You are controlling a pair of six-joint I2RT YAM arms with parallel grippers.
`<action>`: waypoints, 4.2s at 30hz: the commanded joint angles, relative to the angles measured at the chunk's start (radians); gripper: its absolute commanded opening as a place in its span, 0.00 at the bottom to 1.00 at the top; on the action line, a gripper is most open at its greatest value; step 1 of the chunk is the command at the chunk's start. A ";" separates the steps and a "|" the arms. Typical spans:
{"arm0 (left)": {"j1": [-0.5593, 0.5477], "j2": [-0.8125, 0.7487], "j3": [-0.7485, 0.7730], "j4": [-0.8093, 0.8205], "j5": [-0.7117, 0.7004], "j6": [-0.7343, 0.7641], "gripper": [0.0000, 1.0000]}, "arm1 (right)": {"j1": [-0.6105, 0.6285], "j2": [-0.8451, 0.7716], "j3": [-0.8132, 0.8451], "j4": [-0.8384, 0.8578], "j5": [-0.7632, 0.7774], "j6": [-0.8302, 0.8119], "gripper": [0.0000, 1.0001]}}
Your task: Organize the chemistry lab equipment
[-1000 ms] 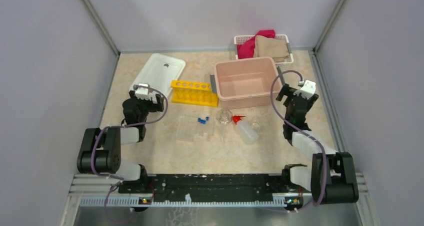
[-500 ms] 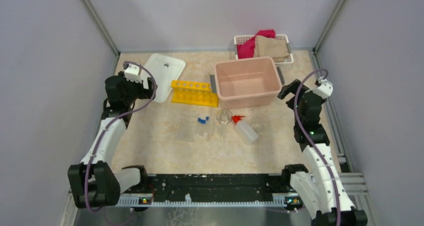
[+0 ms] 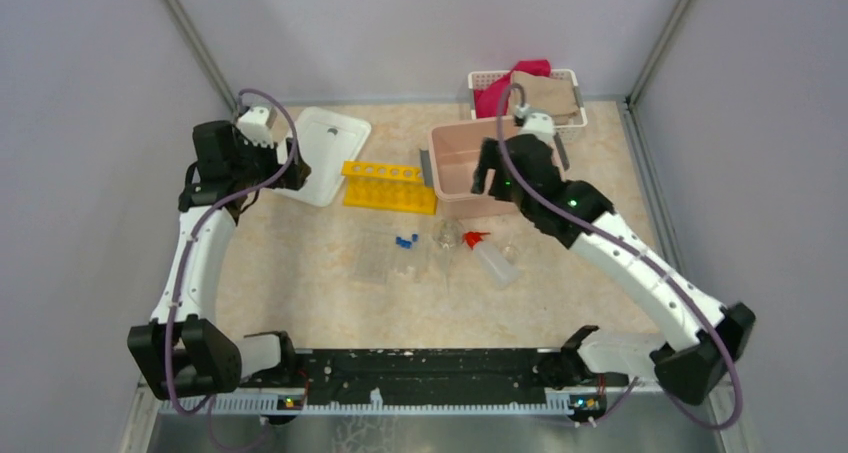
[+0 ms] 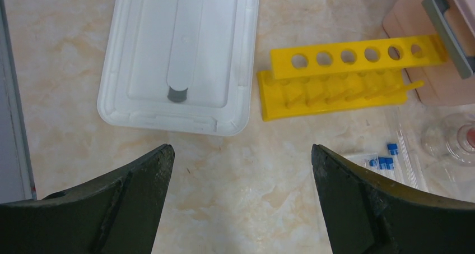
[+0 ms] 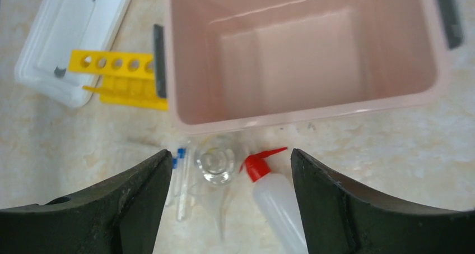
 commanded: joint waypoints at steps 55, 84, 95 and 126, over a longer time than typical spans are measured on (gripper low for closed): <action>0.072 0.112 0.233 -0.361 0.107 -0.051 0.99 | 0.263 0.955 0.237 0.193 0.161 0.237 0.28; 0.073 0.066 0.218 -0.356 0.196 -0.035 0.99 | 0.334 0.792 0.279 0.228 0.131 0.130 0.00; 0.072 0.013 0.245 -0.373 0.367 -0.021 0.99 | 0.357 0.498 0.233 0.347 0.078 0.115 0.00; -0.119 -0.104 0.010 -0.173 0.665 -0.122 0.85 | 0.475 0.676 0.648 0.505 0.204 0.099 0.00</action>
